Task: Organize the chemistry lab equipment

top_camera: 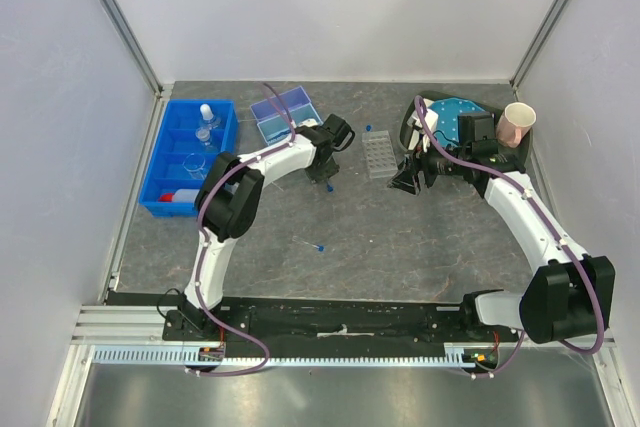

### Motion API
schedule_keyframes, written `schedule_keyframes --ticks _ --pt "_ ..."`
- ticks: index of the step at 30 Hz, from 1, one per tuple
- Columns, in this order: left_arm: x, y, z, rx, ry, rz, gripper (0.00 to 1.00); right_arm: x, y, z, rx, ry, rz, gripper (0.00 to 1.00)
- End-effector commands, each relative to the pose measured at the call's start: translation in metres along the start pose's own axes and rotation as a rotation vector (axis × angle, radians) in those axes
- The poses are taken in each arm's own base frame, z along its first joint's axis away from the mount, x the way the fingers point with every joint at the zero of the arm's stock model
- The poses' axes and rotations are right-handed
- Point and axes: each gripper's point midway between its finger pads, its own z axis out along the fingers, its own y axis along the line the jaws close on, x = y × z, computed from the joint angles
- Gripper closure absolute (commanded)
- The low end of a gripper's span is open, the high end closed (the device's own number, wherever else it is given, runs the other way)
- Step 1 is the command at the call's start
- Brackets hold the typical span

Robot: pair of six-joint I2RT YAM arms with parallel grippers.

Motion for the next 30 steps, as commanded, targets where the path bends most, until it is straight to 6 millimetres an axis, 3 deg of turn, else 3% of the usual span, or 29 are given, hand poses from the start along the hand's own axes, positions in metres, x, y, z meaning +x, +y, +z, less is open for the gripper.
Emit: schedule_keyframes --ticks 1,9,12,13,14,16,21,22,24,25,26,27,30 --pt "-0.01 -0.004 0.003 -0.01 -0.032 -0.019 0.61 -0.005 0.0 0.0 -0.013 -0.025 -0.016 0.28" --pt "-0.001 0.009 0.008 -0.036 -0.016 0.005 0.84 -0.004 -0.001 0.001 -0.011 -0.021 -0.014 0.28" --pt "0.0 0.009 -0.001 -0.008 -0.022 0.008 0.87 -0.003 -0.001 0.001 -0.01 -0.021 -0.014 0.28" --pt "-0.006 0.006 -0.015 0.025 -0.037 0.009 0.88 -0.003 -0.001 0.001 -0.014 -0.021 -0.021 0.28" --pt "0.0 0.011 -0.016 0.026 -0.033 0.02 0.88 -0.003 0.001 0.001 -0.021 -0.024 -0.024 0.28" --pt "-0.002 0.003 -0.032 0.093 -0.058 0.036 0.9 -0.004 0.003 0.001 -0.033 -0.029 -0.031 0.28" --pt "0.01 -0.005 -0.094 0.343 -0.057 0.069 0.95 -0.005 0.018 -0.001 -0.106 -0.054 -0.076 0.27" --pt "0.007 -0.016 -0.109 0.44 -0.076 0.066 0.96 -0.001 0.024 -0.001 -0.139 -0.054 -0.076 0.28" --pt "0.026 -0.015 -0.138 0.611 -0.025 0.078 0.98 0.0 0.045 -0.004 -0.253 -0.085 -0.133 0.26" --pt "0.018 -0.029 -0.155 0.734 -0.073 0.052 0.98 0.005 0.053 -0.006 -0.296 -0.085 -0.118 0.25" --pt "0.046 -0.016 -0.153 0.786 0.01 0.068 0.98 0.006 0.059 -0.006 -0.33 -0.092 -0.117 0.25" --pt "0.04 -0.018 -0.18 0.895 -0.024 0.042 0.98 0.008 0.064 -0.006 -0.357 -0.103 -0.136 0.25" --pt "0.048 -0.016 -0.211 1.132 -0.053 -0.028 0.98 0.014 0.068 -0.002 -0.36 -0.072 -0.093 0.27"
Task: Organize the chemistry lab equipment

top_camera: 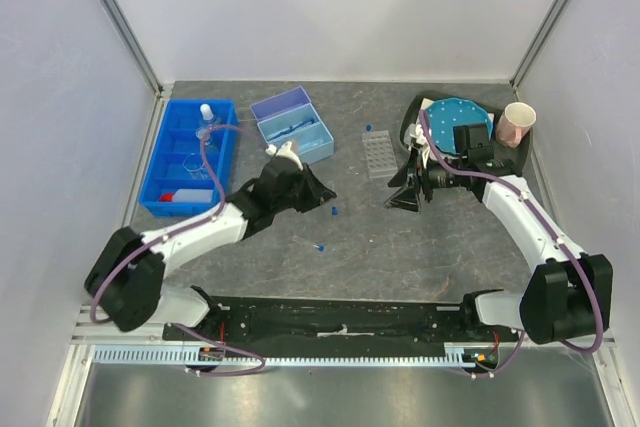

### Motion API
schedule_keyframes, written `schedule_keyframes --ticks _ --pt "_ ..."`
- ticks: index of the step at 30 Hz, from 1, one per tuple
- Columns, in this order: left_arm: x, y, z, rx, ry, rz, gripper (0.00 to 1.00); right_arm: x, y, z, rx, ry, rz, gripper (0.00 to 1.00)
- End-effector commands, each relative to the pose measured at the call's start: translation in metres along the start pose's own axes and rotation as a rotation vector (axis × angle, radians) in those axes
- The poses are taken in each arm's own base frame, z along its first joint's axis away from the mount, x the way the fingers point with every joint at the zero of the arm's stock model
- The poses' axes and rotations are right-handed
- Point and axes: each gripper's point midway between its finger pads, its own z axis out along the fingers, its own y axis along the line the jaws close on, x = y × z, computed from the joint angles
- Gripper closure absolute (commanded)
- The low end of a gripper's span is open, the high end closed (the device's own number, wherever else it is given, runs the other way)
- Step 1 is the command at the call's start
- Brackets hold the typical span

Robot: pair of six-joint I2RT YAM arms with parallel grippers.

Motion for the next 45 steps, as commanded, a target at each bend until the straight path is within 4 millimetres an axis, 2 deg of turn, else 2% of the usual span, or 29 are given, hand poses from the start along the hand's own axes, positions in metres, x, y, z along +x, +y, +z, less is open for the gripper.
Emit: schedule_keyframes --ticks 1,5,7,8,9,10,11,13,15,16,19,25,28,29,31,32,34,35,37,38,39,40,41,42,43,44,45 --pt "-0.001 -0.069 -0.044 0.497 -0.077 -0.04 0.98 -0.005 0.024 0.003 -0.1 -0.023 -0.011 0.27" --pt "0.007 -0.071 -0.061 0.598 -0.155 -0.025 0.98 -0.01 0.036 0.01 -0.095 0.053 0.097 0.28" --pt "0.002 -0.081 -0.069 0.654 -0.212 -0.041 0.98 -0.016 0.045 0.016 -0.098 0.061 0.167 0.27" --pt "0.006 -0.079 -0.07 0.663 -0.219 -0.05 0.98 -0.018 0.057 0.024 -0.114 0.072 0.178 0.27" --pt "0.0 -0.09 -0.079 0.723 -0.259 -0.058 0.98 -0.019 0.063 0.03 -0.118 0.068 0.199 0.27" --pt "-0.001 -0.094 -0.082 0.741 -0.272 -0.078 0.98 -0.02 0.064 0.038 -0.128 0.035 0.172 0.27" --pt "0.001 -0.095 -0.08 0.748 -0.277 -0.09 0.98 -0.023 0.076 0.043 -0.137 0.02 0.214 0.26" --pt "-0.003 -0.106 -0.089 0.805 -0.305 -0.12 0.98 -0.022 0.07 0.05 -0.106 -0.025 0.236 0.25" --pt "0.0 -0.11 -0.087 0.819 -0.302 -0.143 0.98 -0.021 0.06 0.053 -0.052 -0.035 0.3 0.25" --pt "-0.006 -0.113 -0.09 0.833 -0.333 -0.162 0.98 -0.022 0.056 0.056 -0.043 -0.042 0.315 0.26" --pt "-0.005 -0.118 -0.087 0.837 -0.337 -0.172 0.98 -0.022 0.052 0.061 -0.032 -0.063 0.374 0.27" --pt "0.001 -0.12 -0.081 0.807 -0.351 -0.151 0.98 -0.03 0.056 0.064 -0.074 -0.107 0.452 0.32" --pt "0.001 -0.118 -0.079 0.793 -0.357 -0.148 0.98 -0.027 0.056 0.065 -0.076 -0.107 0.47 0.52" --pt "0.001 -0.117 -0.078 0.789 -0.357 -0.146 0.98 -0.026 0.056 0.066 -0.076 -0.106 0.477 0.62" --pt "0.002 -0.118 -0.079 0.792 -0.356 -0.141 0.98 -0.024 0.055 0.065 -0.072 -0.105 0.471 0.72" --pt "0.002 -0.118 -0.08 0.793 -0.358 -0.138 0.95 -0.022 0.055 0.066 -0.071 -0.1 0.469 0.8" --pt "0.003 -0.117 -0.082 0.791 -0.359 -0.12 0.88 -0.021 0.055 0.064 -0.061 -0.09 0.447 0.86" --pt "0.004 -0.115 -0.082 0.786 -0.364 -0.089 0.75 -0.02 0.054 0.064 -0.056 -0.083 0.439 0.88" --pt "0.013 -0.108 -0.086 0.789 -0.354 -0.012 0.6 -0.015 0.056 0.062 -0.047 -0.05 0.426 0.9" --pt "0.011 -0.11 -0.097 0.806 -0.385 0.086 0.44 -0.011 0.051 0.061 -0.031 -0.039 0.345 0.9" --pt "0.023 -0.095 -0.089 0.761 -0.318 0.158 0.38 -0.004 0.052 0.058 -0.02 0.005 0.342 0.9" --pt "0.025 -0.087 -0.088 0.729 -0.298 0.196 0.32 0.003 0.051 0.056 -0.01 0.038 0.312 0.9" --pt "0.017 -0.088 -0.105 0.736 -0.339 0.275 0.25 0.009 0.044 0.054 0.003 0.069 0.187 0.89" --pt "0.015 -0.079 -0.104 0.688 -0.325 0.318 0.22 0.019 0.041 0.049 0.039 0.131 0.187 0.89" --pt "0.025 -0.056 -0.097 0.583 -0.256 0.355 0.18 0.027 0.037 0.046 0.05 0.174 0.144 0.89" --pt "0.025 -0.044 -0.097 0.532 -0.244 0.413 0.1 0.032 0.034 0.043 0.04 0.216 0.036 0.89" --pt "0.017 -0.048 -0.113 0.545 -0.26 0.436 0.09 0.039 0.032 0.035 0.057 0.287 0.02 0.89"
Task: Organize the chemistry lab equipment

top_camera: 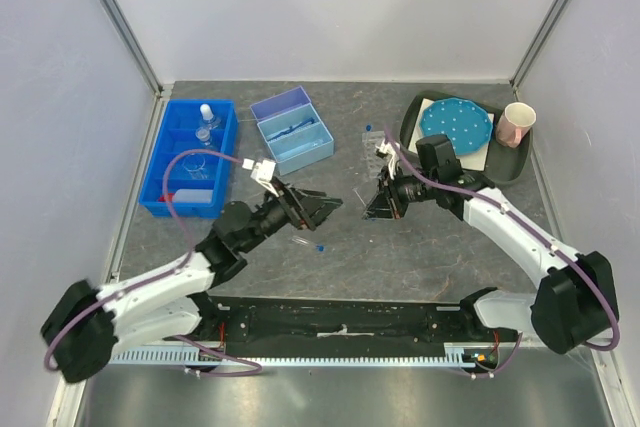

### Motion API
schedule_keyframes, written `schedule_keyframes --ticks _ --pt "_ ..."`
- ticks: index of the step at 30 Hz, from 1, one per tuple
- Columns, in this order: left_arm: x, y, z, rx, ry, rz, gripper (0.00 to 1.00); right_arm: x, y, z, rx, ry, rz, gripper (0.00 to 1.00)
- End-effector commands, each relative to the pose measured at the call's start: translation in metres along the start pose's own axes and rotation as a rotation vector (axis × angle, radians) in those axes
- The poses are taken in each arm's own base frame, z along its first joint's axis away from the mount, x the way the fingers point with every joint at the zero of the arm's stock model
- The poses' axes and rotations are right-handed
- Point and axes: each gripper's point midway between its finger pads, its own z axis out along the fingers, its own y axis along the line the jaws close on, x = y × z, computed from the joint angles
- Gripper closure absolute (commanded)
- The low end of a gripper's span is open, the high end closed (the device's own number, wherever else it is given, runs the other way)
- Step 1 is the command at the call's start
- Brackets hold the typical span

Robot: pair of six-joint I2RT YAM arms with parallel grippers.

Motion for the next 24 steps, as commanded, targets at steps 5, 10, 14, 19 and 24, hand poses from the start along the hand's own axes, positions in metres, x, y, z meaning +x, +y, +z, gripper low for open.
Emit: schedule_keyframes --ticks 5,10,14,19,24 --pt "0.02 0.018 -0.056 -0.06 0.329 0.217 0.04 0.043 -0.022 -0.022 -0.015 0.409 -0.39 0.89" --pt "0.053 -0.001 -0.056 0.102 0.5 0.052 0.04 0.05 -0.005 -0.016 -0.088 0.472 -0.521 0.87" --pt "0.058 -0.02 -0.05 0.241 0.509 -0.04 0.05 0.046 0.01 -0.008 -0.124 0.481 -0.578 0.86" --pt "0.06 -0.019 -0.041 0.266 0.518 -0.058 0.08 0.047 0.026 0.002 -0.177 0.5 -0.606 0.86" --pt "0.07 -0.014 -0.036 0.269 0.551 -0.131 0.18 0.048 0.033 0.006 -0.213 0.512 -0.606 0.85"
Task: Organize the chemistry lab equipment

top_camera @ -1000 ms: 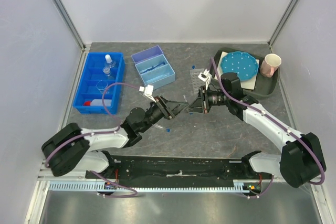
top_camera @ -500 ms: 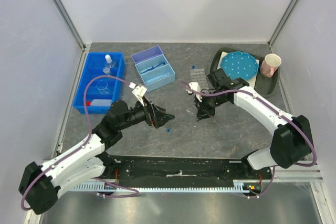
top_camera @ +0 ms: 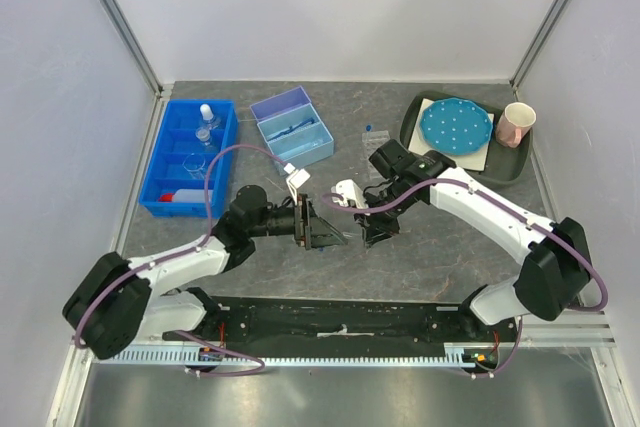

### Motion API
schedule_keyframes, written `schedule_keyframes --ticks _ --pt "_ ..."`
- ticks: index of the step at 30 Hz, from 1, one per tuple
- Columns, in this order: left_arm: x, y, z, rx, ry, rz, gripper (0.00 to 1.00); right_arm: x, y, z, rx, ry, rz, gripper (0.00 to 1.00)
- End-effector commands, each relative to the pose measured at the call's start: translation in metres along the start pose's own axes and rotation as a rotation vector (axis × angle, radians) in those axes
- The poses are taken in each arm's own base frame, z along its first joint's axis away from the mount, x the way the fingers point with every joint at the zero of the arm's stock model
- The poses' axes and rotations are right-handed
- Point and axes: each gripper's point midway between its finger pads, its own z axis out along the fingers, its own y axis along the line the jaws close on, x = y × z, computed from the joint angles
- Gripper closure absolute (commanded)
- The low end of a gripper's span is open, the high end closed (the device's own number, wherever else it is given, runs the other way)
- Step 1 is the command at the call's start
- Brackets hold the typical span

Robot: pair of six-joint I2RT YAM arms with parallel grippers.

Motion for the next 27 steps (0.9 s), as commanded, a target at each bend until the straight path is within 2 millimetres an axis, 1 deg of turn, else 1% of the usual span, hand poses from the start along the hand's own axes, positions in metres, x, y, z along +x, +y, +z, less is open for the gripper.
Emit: schedule_keyframes --ticks 1,3,4,6,7,13,18,21,22,23,25,26,27 --pt "-0.005 -0.016 0.006 0.104 0.008 -0.038 0.23 -0.014 0.002 -0.003 -0.027 -0.02 -0.048 0.85" --pt "-0.001 -0.01 0.01 0.105 0.028 -0.069 0.28 -0.016 0.003 -0.003 -0.033 -0.023 -0.053 0.85" --pt "-0.002 -0.011 0.011 0.115 0.025 -0.08 0.33 -0.016 0.003 -0.002 -0.036 -0.02 -0.052 0.85" --pt "-0.001 -0.009 0.014 0.12 0.035 -0.097 0.38 -0.016 0.004 -0.002 -0.04 -0.018 -0.056 0.85" --pt "-0.001 -0.01 0.015 0.129 0.034 -0.099 0.43 -0.016 0.005 -0.001 -0.042 -0.017 -0.056 0.85" --pt "0.0 -0.01 0.021 0.141 0.052 -0.122 0.55 -0.014 0.006 0.002 -0.049 -0.008 -0.053 0.85" --pt "0.004 -0.004 0.022 0.119 0.055 -0.143 0.62 -0.014 0.006 0.003 -0.05 -0.002 -0.057 0.85" --pt "0.008 -0.003 0.024 0.111 0.066 -0.151 0.74 -0.014 0.006 0.004 -0.05 0.002 -0.055 0.84" --pt "0.01 -0.004 0.025 0.111 0.07 -0.153 0.85 -0.014 0.006 0.004 -0.052 0.003 -0.055 0.83" --pt "0.01 -0.003 0.024 0.107 0.069 -0.155 0.9 -0.014 0.006 0.003 -0.049 0.003 -0.054 0.83" --pt "0.012 -0.003 0.023 0.108 0.067 -0.153 0.97 -0.014 0.006 0.003 -0.045 0.008 -0.057 0.81" --pt "0.014 -0.001 0.021 0.103 0.061 -0.154 0.98 -0.014 0.005 0.002 -0.04 0.009 -0.058 0.8" --pt "0.015 -0.002 0.02 0.105 0.055 -0.15 0.98 -0.013 0.005 0.001 -0.032 0.014 -0.059 0.76"
